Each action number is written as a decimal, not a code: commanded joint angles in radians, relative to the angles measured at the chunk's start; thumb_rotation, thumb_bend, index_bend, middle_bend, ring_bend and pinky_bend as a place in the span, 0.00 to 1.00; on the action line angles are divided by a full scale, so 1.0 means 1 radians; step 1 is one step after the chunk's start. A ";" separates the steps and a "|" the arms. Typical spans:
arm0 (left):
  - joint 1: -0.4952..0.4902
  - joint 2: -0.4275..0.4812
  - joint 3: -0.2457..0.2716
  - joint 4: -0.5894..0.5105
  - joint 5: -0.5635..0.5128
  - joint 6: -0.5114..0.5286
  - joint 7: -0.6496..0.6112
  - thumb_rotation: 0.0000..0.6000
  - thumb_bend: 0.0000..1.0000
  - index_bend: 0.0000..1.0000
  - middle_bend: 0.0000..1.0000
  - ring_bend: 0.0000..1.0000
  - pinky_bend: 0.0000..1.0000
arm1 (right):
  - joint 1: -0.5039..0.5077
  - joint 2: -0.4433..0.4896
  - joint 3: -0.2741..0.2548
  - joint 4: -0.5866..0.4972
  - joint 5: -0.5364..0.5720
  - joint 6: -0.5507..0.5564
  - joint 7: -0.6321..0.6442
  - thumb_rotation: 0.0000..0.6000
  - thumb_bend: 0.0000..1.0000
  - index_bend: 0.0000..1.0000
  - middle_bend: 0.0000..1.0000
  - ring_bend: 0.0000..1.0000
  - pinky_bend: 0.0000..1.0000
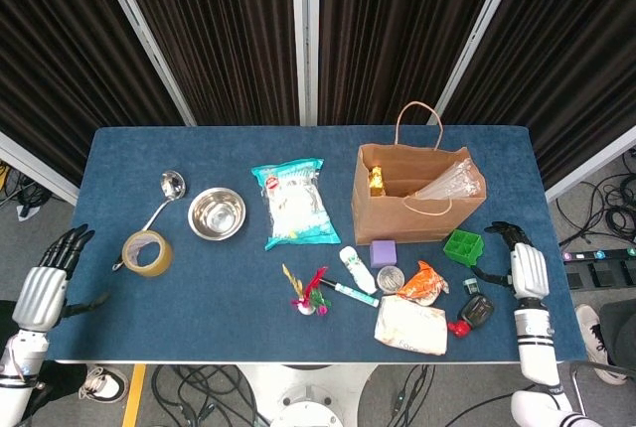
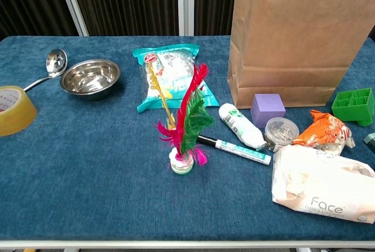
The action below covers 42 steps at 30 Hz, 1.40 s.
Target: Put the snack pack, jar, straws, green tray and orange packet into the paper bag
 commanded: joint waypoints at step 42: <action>0.002 -0.003 -0.005 0.001 -0.009 -0.005 0.004 1.00 0.06 0.11 0.14 0.01 0.16 | 0.054 -0.044 0.012 0.028 0.033 -0.102 -0.029 1.00 0.15 0.51 0.42 0.38 0.53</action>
